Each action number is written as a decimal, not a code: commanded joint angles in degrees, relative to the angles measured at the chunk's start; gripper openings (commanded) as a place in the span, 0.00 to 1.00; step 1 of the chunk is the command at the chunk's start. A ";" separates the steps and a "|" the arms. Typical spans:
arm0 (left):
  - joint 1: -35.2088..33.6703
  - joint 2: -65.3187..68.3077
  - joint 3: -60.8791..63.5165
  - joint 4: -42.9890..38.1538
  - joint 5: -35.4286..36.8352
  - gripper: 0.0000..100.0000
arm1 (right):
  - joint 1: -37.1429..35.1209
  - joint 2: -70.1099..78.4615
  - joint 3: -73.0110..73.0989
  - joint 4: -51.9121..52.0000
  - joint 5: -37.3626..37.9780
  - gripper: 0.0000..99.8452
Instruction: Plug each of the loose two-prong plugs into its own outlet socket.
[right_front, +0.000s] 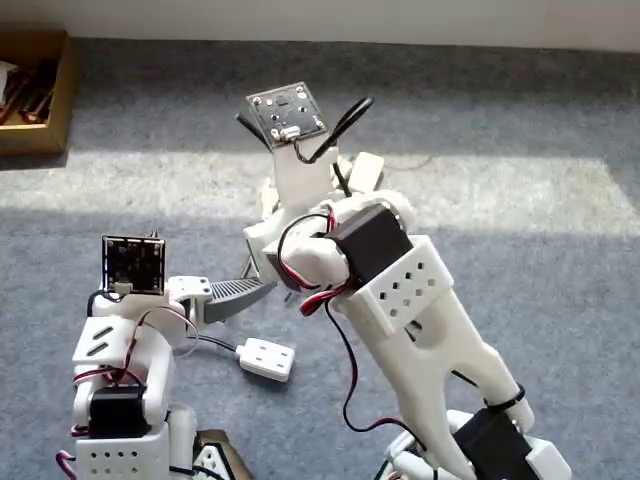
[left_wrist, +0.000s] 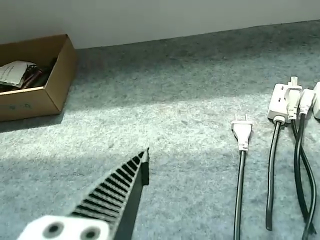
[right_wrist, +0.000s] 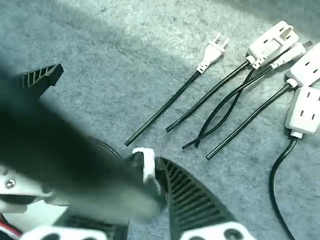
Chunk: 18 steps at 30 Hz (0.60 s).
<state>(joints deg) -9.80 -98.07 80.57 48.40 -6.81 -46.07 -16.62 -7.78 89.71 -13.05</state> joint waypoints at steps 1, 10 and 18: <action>-1.27 -0.22 -0.22 -1.41 -0.70 0.62 | 1.01 -0.13 0.84 0.84 0.62 0.01; -4.09 -0.40 -0.22 -1.41 -0.88 0.62 | 7.34 -0.22 1.01 0.48 2.64 0.01; -9.54 -0.84 -1.80 1.41 -0.70 0.62 | 8.13 -0.22 8.40 -2.33 0.53 0.01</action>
<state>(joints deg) -14.90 -98.42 80.57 49.71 -7.52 -37.80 -16.26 -2.68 88.57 -10.95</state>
